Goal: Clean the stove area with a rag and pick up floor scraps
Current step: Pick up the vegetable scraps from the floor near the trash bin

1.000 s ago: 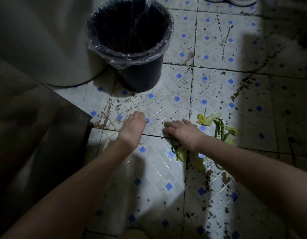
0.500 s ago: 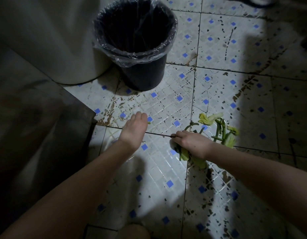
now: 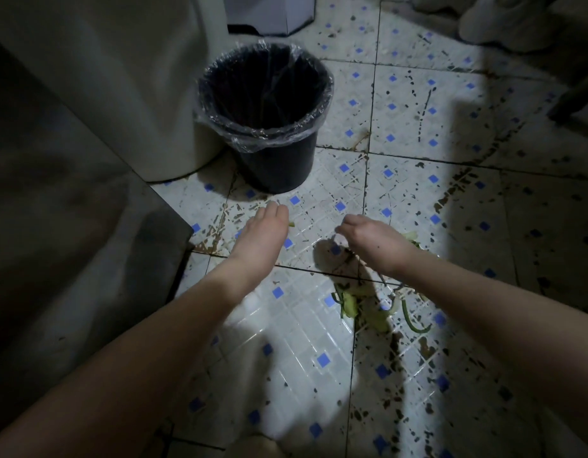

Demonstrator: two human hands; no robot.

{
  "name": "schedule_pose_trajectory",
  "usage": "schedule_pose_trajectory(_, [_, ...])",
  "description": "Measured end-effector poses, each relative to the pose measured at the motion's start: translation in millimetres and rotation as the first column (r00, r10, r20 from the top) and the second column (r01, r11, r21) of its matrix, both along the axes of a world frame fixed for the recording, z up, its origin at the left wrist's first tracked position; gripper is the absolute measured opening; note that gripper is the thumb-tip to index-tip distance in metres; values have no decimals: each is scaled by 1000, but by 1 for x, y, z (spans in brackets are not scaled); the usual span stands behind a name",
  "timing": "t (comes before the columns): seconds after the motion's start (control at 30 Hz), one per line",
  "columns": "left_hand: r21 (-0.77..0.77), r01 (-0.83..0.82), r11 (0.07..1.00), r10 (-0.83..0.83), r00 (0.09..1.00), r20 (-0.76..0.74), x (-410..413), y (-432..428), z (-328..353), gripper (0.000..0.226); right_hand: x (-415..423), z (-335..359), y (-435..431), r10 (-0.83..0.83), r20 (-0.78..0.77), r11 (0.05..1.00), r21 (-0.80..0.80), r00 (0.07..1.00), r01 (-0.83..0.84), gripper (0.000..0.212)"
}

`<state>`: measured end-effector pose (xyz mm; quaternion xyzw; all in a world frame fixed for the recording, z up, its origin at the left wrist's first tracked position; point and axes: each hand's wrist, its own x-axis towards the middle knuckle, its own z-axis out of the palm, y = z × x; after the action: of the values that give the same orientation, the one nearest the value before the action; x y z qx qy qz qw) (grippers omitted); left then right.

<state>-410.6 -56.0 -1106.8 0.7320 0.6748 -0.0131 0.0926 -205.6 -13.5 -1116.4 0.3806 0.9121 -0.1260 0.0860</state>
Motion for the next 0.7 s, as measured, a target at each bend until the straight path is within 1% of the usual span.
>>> schedule_pose_trajectory(0.07, [60,22,998,-21,1000,-22,-1,10,18,51,-1,13,10,-26,-34,997,69,999,29,35])
schedule_pose_trajectory(0.13, [147,28,989,-27,1000,-10,-3,21,38,49,-3,28,20,-47,-74,990,132,996,56,37])
schedule_pose_trajectory(0.27, [309,0,951,-12,999,36,-11,47,81,24,-10,57,40,-64,-165,963,249,984,104,37])
schedule_pose_trajectory(0.33, [369,-20,929,3,999,47,-18,59,101,21,-17,71,50,-56,-211,948,294,976,118,38])
schedule_pose_trajectory(0.4, [412,-47,910,31,998,45,-27,70,118,19,-27,85,58,-41,-275,941,312,960,130,44])
schedule_pose_trajectory(0.47, [431,-84,898,73,996,42,-36,81,133,16,-39,98,66,-11,-354,933,333,935,137,44])
schedule_pose_trajectory(0.53, [413,-112,904,103,994,46,-43,91,143,18,-52,110,76,-9,-438,926,336,899,173,41])
schedule_pose_trajectory(0.63, [361,-134,923,112,990,81,-51,100,149,14,-73,120,88,-36,-478,932,301,877,203,42])
schedule_pose_trajectory(0.7, [336,-154,929,124,986,108,-55,101,147,11,-86,122,93,-35,-507,938,280,861,203,37])
